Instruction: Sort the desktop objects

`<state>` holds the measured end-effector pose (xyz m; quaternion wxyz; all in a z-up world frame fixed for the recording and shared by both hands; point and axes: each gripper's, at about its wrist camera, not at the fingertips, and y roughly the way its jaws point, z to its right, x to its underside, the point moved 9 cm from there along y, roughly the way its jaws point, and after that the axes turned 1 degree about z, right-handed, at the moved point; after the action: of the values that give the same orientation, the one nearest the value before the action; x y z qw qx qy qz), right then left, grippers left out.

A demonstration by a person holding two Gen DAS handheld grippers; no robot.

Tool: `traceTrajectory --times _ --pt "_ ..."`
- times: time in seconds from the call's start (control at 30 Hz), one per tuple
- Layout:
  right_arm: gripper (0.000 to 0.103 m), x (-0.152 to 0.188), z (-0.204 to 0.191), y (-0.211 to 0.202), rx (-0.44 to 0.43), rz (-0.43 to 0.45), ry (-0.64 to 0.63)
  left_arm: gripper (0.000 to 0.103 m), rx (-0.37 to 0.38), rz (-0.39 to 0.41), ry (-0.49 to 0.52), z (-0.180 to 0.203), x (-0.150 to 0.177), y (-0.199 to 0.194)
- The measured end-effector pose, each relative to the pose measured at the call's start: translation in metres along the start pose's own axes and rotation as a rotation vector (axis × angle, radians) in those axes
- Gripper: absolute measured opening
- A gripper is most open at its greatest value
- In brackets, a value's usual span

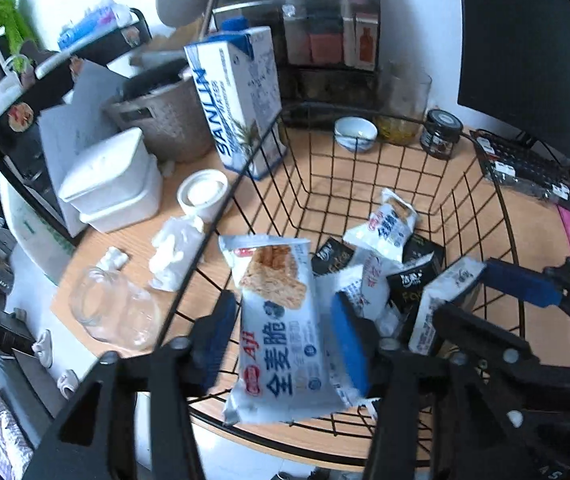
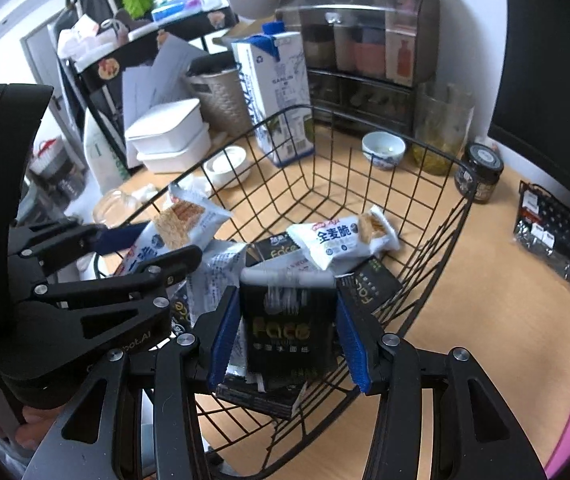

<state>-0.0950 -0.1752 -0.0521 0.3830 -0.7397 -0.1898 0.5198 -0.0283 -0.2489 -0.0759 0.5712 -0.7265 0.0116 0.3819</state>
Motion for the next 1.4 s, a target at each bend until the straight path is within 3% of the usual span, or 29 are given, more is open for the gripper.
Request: traceTrajectory --times 0.13,0.23,0.37,0.57,0.73,0.9,1.03,1.13,1.4 --pt "0.049 -0.005 0.009 -0.024 -0.051 0.047 0.037 0.065 0.038 0.02 0.007 0.014 -0.009 -0.014" --pt "0.049 -0.008 0.024 -0.05 -0.043 0.09 0.045 0.066 0.048 0.035 0.052 0.038 -0.015 -0.026" --pt "0.05 -0.003 0.064 -0.092 0.025 0.152 0.058 0.066 0.11 0.063 0.102 0.086 -0.025 -0.044" --pt "0.051 0.022 0.15 -0.121 0.203 0.142 0.069 0.07 0.169 0.074 0.199 0.184 -0.027 -0.044" --pt "0.051 0.053 0.223 -0.101 0.339 0.037 -0.031 0.07 0.191 0.031 0.185 0.242 -0.024 -0.008" --pt "0.051 0.071 0.263 -0.071 0.43 -0.024 -0.178 0.07 0.175 -0.068 0.18 0.276 -0.021 0.051" --pt "0.051 0.07 0.286 -0.05 0.399 -0.035 -0.172 0.07 0.166 -0.126 0.161 0.286 -0.024 0.083" --pt "0.051 0.063 0.302 -0.037 0.426 -0.003 -0.203 0.07 0.153 -0.138 0.138 0.286 -0.033 0.1" --pt "0.051 0.039 0.323 -0.002 0.53 -0.015 -0.365 0.07 0.179 -0.176 0.128 0.293 -0.044 0.127"
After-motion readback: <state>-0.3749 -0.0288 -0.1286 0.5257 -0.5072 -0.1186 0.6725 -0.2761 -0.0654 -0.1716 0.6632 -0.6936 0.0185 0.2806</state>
